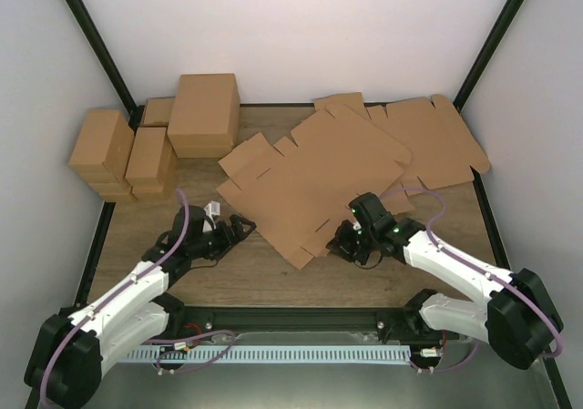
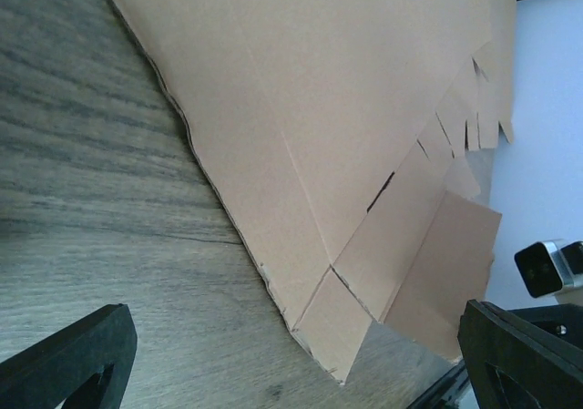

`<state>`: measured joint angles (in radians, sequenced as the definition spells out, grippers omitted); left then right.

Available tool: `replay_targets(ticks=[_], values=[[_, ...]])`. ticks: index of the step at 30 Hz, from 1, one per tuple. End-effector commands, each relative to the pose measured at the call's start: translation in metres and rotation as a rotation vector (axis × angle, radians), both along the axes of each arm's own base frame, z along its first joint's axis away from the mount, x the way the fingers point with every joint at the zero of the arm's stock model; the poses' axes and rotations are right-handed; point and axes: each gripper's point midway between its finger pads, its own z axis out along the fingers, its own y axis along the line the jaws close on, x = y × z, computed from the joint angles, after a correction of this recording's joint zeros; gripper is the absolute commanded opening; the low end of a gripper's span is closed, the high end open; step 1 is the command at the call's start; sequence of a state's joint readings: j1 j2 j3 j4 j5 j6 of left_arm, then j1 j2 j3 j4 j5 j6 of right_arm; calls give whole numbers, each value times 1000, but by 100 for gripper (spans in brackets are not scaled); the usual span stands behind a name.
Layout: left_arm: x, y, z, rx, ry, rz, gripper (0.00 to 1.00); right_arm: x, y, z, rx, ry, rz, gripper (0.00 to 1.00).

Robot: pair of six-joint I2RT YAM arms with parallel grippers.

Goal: Fold the paper box

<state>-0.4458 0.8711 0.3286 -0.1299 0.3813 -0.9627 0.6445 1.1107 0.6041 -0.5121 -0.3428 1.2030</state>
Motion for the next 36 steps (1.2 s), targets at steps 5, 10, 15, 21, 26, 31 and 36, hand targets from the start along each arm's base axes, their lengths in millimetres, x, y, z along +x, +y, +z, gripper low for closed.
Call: replay_targets(ticks=[5, 10, 15, 21, 26, 31, 36], values=[[4, -12, 11, -160, 19, 39, 100, 13, 27, 60, 195, -27, -42, 5], [17, -18, 22, -208, 11, 58, 100, 15, 24, 84, 219, -70, -64, 2], [26, -22, 20, -250, 32, 86, 100, 11, 24, 98, 260, -82, -65, 2], [38, -22, 18, -269, 25, 132, 95, 9, 26, 109, 284, -100, -47, 1], [48, -31, 16, -318, 41, 130, 87, 7, 28, 109, 292, -93, -31, 1], [52, -30, 8, -309, 65, 170, 85, 7, 29, 111, 295, -99, -22, 1], [55, -34, 0, -325, 91, 175, 81, 6, 30, 112, 301, -101, -14, 1]])
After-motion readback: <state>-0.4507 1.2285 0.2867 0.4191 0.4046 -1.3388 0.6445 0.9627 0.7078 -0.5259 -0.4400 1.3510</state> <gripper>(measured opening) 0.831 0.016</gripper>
